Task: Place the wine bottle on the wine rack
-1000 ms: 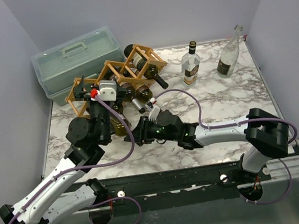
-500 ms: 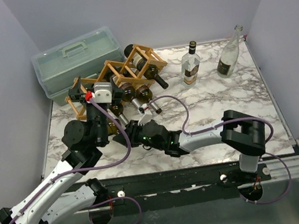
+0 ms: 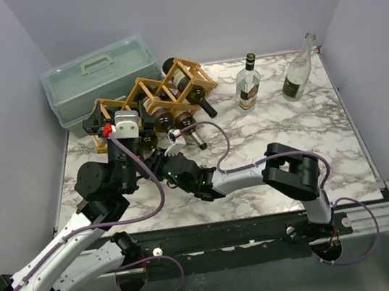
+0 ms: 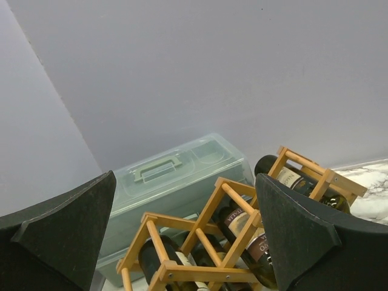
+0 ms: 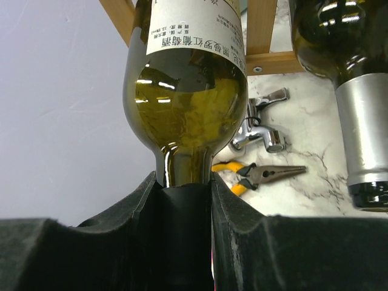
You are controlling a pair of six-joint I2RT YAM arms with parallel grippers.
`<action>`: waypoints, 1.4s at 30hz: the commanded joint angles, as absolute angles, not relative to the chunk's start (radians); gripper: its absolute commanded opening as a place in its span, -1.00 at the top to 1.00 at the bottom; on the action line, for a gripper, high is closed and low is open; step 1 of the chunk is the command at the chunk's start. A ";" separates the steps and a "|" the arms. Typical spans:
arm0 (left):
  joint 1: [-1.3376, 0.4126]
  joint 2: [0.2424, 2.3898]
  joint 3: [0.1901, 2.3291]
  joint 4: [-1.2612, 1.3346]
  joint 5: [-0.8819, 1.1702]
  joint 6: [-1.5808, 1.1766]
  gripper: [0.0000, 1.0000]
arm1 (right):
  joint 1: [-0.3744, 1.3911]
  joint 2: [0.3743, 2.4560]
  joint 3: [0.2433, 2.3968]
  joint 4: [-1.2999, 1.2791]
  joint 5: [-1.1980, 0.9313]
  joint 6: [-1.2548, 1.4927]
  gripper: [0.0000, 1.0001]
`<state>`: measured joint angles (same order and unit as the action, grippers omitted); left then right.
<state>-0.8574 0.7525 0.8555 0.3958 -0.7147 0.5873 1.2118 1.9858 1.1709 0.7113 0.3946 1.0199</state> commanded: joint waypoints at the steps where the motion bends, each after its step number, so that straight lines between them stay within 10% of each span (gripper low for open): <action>1: -0.851 0.726 0.843 0.421 -0.690 0.577 -0.97 | 1.215 2.005 1.287 0.868 0.481 0.990 0.99; 18: -0.850 0.741 0.855 0.414 -0.716 0.556 -0.97 | 1.231 2.069 1.366 0.775 0.610 0.967 0.99; 24: -0.818 0.966 1.102 -0.079 -0.868 0.259 -0.97 | 1.229 2.025 1.300 0.785 0.606 0.961 0.99; 42: -0.010 1.318 1.284 -0.474 -0.309 -0.391 -0.81 | 1.218 1.931 1.157 0.868 0.529 0.952 0.99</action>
<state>-0.0998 1.2495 1.2491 -0.4168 -0.4961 -0.2615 1.2236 1.9900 1.1641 0.7616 0.5266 0.9524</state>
